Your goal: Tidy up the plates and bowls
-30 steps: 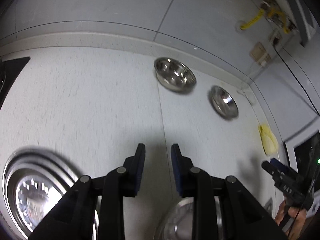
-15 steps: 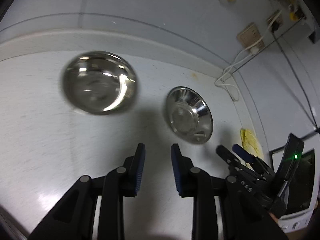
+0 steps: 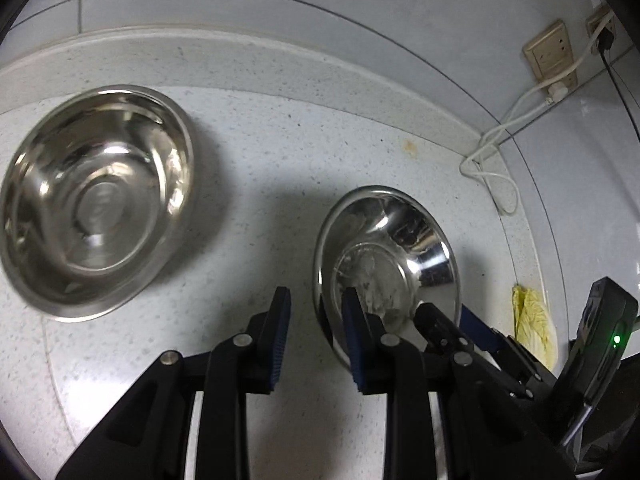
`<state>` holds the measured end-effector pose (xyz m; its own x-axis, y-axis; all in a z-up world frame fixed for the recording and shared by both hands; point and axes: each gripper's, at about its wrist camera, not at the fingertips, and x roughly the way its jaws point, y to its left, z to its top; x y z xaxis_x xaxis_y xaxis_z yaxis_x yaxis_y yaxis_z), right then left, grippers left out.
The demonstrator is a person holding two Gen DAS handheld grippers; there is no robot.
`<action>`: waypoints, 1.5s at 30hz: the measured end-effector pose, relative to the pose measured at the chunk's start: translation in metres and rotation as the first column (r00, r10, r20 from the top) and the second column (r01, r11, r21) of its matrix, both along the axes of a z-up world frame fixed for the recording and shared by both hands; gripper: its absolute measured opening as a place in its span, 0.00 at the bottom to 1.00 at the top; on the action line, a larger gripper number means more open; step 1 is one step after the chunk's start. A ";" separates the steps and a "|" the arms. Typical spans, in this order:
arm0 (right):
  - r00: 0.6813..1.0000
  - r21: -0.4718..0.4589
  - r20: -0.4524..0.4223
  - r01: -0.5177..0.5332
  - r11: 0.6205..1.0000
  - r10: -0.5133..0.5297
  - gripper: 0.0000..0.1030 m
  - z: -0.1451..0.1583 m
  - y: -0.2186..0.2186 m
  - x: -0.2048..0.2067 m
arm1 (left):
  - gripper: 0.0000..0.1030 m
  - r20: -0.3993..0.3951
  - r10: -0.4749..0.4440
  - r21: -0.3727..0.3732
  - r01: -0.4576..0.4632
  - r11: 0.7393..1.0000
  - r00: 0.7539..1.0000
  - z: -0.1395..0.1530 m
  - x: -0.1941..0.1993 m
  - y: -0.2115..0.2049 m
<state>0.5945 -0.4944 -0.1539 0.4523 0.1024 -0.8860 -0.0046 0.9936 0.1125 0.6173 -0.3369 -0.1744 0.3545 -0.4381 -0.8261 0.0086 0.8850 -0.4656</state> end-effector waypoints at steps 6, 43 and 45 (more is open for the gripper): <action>1.000 0.011 0.015 -0.016 1.000 0.016 0.18 -0.003 0.002 0.003 | 0.09 0.029 -0.054 0.001 0.054 0.999 0.998 -0.005 0.001 -0.016; 0.988 0.079 0.115 -0.113 0.990 0.104 0.16 0.096 0.058 -0.240 | 0.10 0.170 -0.072 0.042 0.066 0.997 0.983 0.103 -0.273 0.055; 0.986 0.071 0.098 -0.143 0.987 0.136 0.16 0.101 0.070 -0.258 | 0.10 0.156 -0.059 0.036 0.054 0.998 0.986 0.104 -0.293 0.067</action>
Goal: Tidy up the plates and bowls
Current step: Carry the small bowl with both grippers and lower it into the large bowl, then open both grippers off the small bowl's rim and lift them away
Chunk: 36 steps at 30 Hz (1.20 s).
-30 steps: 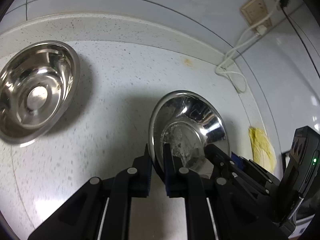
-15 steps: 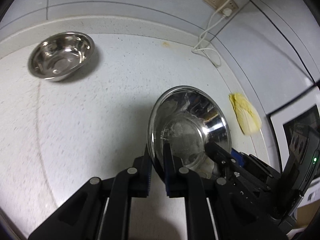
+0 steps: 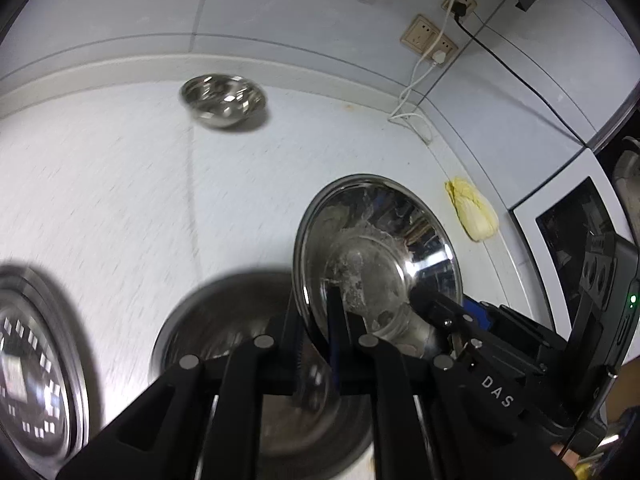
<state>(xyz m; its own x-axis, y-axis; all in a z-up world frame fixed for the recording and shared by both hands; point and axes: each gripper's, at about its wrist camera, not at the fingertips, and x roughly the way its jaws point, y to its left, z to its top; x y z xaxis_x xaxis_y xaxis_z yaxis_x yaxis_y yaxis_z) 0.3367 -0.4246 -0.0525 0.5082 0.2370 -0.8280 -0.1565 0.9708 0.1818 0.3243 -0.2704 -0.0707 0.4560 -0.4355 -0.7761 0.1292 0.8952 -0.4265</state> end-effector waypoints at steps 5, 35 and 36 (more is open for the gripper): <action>0.997 -0.012 -0.062 -0.048 0.999 0.047 0.16 -0.003 0.020 -0.033 | 0.10 -0.070 0.028 0.000 -0.028 1.000 0.997 -0.014 -0.041 0.022; 0.974 -0.066 -0.210 -0.104 0.992 0.088 0.19 -0.054 0.051 -0.035 | 0.11 -0.139 0.042 0.059 -0.034 0.998 0.989 -0.073 -0.039 0.036; 0.975 -0.063 -0.204 -0.101 0.993 0.086 0.19 -0.055 0.051 -0.034 | 0.11 -0.138 0.039 0.056 -0.032 0.998 0.990 -0.074 -0.040 0.037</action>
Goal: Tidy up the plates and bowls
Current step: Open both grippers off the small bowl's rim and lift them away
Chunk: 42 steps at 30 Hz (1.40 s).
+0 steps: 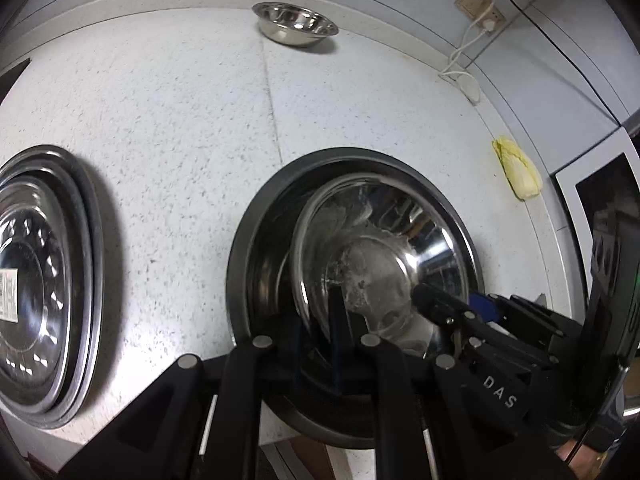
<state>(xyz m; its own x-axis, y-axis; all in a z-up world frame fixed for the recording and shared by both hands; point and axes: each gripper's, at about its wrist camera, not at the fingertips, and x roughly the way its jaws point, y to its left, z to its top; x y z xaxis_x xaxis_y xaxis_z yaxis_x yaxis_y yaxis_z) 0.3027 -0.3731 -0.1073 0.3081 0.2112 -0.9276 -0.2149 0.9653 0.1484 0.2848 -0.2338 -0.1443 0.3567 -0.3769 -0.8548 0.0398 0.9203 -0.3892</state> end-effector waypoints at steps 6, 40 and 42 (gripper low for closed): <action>1.000 -0.006 0.003 0.007 1.000 -0.007 0.19 0.002 -0.003 0.001 | 0.11 0.010 -0.003 0.004 0.003 1.000 1.000 -0.001 0.000 -0.002; 0.999 -0.068 -0.032 0.004 0.998 -0.007 0.31 0.013 0.005 -0.010 | 0.13 -0.004 -0.060 0.110 0.060 0.992 0.998 0.019 -0.019 -0.008; 1.000 -0.071 -0.026 0.006 0.997 -0.008 0.32 0.016 0.005 -0.011 | 0.13 -0.006 -0.061 0.108 0.061 0.992 0.998 0.020 -0.021 -0.007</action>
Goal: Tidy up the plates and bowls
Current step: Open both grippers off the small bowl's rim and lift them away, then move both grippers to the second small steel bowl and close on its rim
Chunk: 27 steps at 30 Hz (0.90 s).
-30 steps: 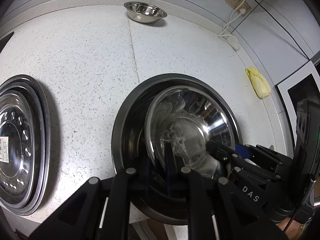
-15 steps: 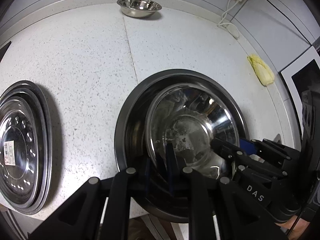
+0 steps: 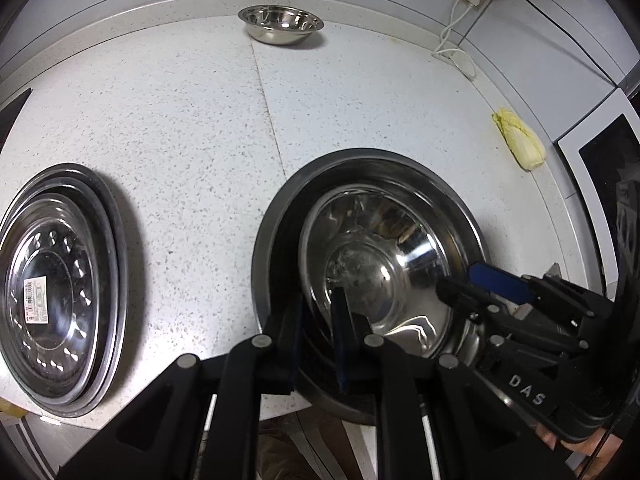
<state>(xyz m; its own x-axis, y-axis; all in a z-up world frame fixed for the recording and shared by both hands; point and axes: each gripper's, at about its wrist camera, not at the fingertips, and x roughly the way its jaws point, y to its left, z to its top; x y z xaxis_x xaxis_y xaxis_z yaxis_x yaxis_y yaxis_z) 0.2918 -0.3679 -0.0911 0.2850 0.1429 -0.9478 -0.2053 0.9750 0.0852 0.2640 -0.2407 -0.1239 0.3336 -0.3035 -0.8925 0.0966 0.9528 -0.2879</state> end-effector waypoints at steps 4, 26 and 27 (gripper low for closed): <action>1.000 -0.006 0.021 -0.001 1.000 0.001 0.33 0.010 0.000 -0.004 | 0.13 0.021 -0.011 -0.005 0.012 1.000 1.000 0.009 -0.006 0.003; 0.991 -0.078 0.122 -0.041 0.996 0.051 0.59 0.065 0.005 0.071 | 0.26 -0.001 0.091 0.005 -0.091 0.996 0.996 0.042 0.099 0.055; 0.990 -0.076 0.128 -0.043 0.996 0.053 0.61 0.067 0.007 0.080 | 0.35 0.001 0.103 0.004 -0.103 0.995 0.995 0.043 0.107 0.058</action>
